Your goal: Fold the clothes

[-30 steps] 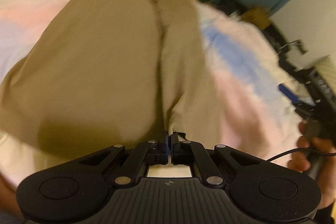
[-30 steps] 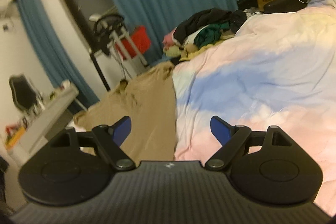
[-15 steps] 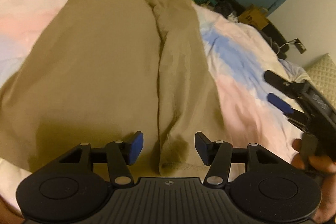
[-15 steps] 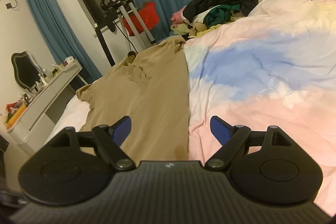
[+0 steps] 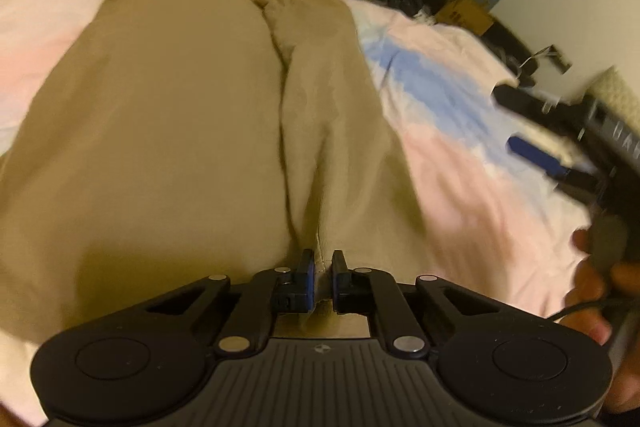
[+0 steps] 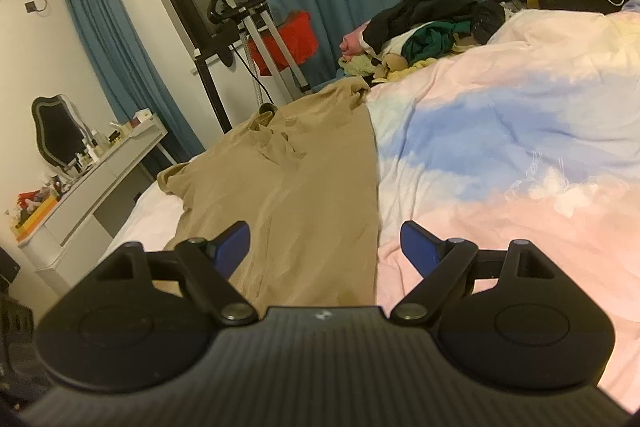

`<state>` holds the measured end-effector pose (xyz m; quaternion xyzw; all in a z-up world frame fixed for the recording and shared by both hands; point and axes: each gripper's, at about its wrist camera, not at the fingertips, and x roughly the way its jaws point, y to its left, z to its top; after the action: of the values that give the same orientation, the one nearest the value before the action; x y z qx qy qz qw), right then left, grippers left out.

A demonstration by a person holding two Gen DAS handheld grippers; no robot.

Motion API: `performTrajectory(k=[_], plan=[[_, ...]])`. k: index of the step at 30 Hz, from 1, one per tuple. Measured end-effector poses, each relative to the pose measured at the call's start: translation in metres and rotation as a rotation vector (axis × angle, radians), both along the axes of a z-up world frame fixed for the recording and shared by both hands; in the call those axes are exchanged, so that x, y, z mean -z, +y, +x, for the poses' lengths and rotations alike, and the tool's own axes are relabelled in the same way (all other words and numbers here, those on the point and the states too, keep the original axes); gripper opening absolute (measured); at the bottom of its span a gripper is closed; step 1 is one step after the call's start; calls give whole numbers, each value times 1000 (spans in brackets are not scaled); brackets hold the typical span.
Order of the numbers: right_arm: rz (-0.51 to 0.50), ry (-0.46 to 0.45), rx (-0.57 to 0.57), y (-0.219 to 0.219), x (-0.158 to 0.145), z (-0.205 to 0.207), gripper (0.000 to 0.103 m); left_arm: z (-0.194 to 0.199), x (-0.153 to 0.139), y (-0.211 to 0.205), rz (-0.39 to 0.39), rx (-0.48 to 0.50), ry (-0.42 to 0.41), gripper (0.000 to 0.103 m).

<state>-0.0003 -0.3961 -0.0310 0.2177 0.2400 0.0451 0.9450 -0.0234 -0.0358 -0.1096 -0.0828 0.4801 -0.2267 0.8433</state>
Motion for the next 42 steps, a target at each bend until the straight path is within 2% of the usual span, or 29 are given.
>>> performTrajectory(k=[2,5,8,11,13,14,16,18,24,28,30,34,42], plan=[[-3,-7,0,1,-1,-1,84,-6,4,0,36,-6,9,8],[-8,-17,2,3,-3,-4,84,-10,0,4,41,8,-3,9],[-12,-32,7,4,-6,-7,84,-15,-8,1,61,20,-36,16],[-7,-54,18,2,-9,-11,84,-18,-21,0,68,12,-97,41],[2,-70,25,1,-12,-15,84,-20,-32,1,71,-1,-151,63],[5,-79,29,0,-14,-17,84,-21,-38,0,82,-9,-182,68],[7,-99,40,-1,-18,-21,84,-25,-51,0,112,-42,-260,88],[8,-122,53,-2,-22,-25,84,-30,-63,-2,128,-76,-321,94],[-32,-221,135,-4,-39,-43,84,-33,-91,-13,169,-121,-457,102],[-24,-244,151,-6,-41,-45,84,-26,-114,-25,191,-124,-561,103],[-31,-251,159,-6,-40,-44,84,-20,-122,-28,175,-128,-594,103],[-51,-263,171,-3,-35,-41,84,-8,-123,-24,119,-137,-584,103],[-115,-250,162,16,-21,-36,84,9,-104,-2,126,-95,-549,103]])
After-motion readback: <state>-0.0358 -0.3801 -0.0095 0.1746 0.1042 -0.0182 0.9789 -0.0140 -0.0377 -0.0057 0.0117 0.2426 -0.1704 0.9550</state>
